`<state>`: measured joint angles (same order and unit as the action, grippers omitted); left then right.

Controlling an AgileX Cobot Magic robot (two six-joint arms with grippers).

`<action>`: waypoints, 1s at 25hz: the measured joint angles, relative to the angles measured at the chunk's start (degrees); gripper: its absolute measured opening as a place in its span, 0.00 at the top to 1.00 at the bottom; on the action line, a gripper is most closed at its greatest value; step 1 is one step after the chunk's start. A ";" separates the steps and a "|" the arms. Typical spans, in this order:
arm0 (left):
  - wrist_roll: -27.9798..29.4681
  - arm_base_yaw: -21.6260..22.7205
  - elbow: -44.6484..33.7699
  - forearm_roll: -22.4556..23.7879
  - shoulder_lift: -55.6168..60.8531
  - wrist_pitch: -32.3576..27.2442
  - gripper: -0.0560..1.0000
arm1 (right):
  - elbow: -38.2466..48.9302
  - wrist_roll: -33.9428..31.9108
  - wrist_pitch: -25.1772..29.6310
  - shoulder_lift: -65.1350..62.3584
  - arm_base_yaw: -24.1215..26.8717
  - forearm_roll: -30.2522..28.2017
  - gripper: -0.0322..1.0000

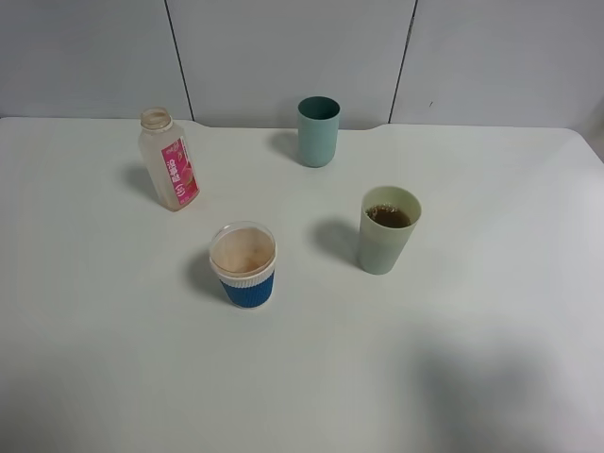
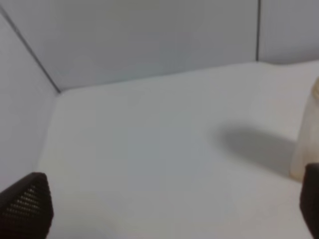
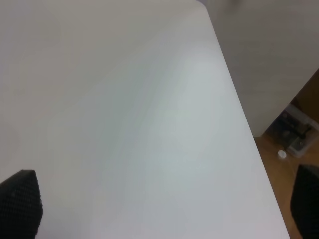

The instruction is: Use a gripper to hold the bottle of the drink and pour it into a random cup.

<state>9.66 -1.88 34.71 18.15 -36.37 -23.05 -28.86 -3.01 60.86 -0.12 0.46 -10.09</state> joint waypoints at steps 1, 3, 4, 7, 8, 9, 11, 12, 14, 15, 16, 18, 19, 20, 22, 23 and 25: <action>0.00 0.00 0.00 -0.16 1.91 -1.01 0.02 | 0.00 0.00 0.00 0.00 0.00 0.00 0.01; 0.00 0.00 0.00 -1.33 4.88 -2.78 0.02 | 0.00 0.00 0.00 0.00 0.00 0.00 0.01; 0.00 0.00 0.05 -2.23 6.28 -3.52 0.02 | 0.00 0.00 0.00 0.00 0.00 0.00 0.01; 0.00 0.00 0.18 -5.37 9.76 -6.88 0.02 | 0.00 0.00 0.00 0.00 0.00 0.00 0.01; 0.00 0.00 0.18 -5.87 10.90 -7.99 0.02 | 0.00 0.00 0.00 0.00 0.00 0.00 0.01; 0.00 0.00 0.18 -6.14 11.83 -9.40 0.02 | 0.00 0.00 0.00 0.00 0.00 0.00 0.01; -0.04 0.00 0.22 -6.20 13.83 -12.23 0.02 | 0.00 0.00 0.00 0.00 0.00 0.00 0.01; -0.07 0.00 0.29 -6.21 14.71 -14.39 0.02 | 0.00 0.00 0.00 0.00 0.00 0.00 0.01; -0.19 0.00 0.29 -6.27 15.42 -15.80 0.02 | 0.00 0.00 0.00 0.00 0.00 0.00 0.01; -0.19 0.00 0.33 -6.27 16.29 -17.45 0.02 | 0.00 0.00 0.00 0.00 0.00 0.00 0.01; -0.19 0.00 0.33 -6.39 17.93 -20.13 0.02 | 0.00 0.00 0.00 0.00 0.00 0.00 0.01; -0.19 0.00 0.33 -6.44 19.85 -21.81 0.02 | 0.00 0.00 0.00 0.00 0.00 0.00 0.01; -0.19 0.00 0.33 -6.45 20.90 -22.48 0.02 | 0.00 0.00 0.00 0.00 0.00 0.00 0.01; -0.19 0.00 0.33 -6.45 21.81 -22.87 0.02 | 0.00 0.00 0.00 0.00 0.00 0.00 0.01; -0.19 0.00 0.33 -6.45 24.00 -24.00 0.02 | 0.00 0.00 0.00 0.00 0.00 0.00 0.01; -0.19 0.00 0.40 -6.50 25.05 -24.82 0.02 | 0.00 0.00 0.00 0.00 0.00 0.00 0.01; -0.19 0.00 0.40 -6.65 26.77 -26.29 0.02 | 0.00 0.00 0.00 0.00 0.00 0.00 0.01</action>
<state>9.47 -1.88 35.11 11.50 -9.60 -49.34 -28.86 -3.01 60.86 -0.12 0.46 -10.09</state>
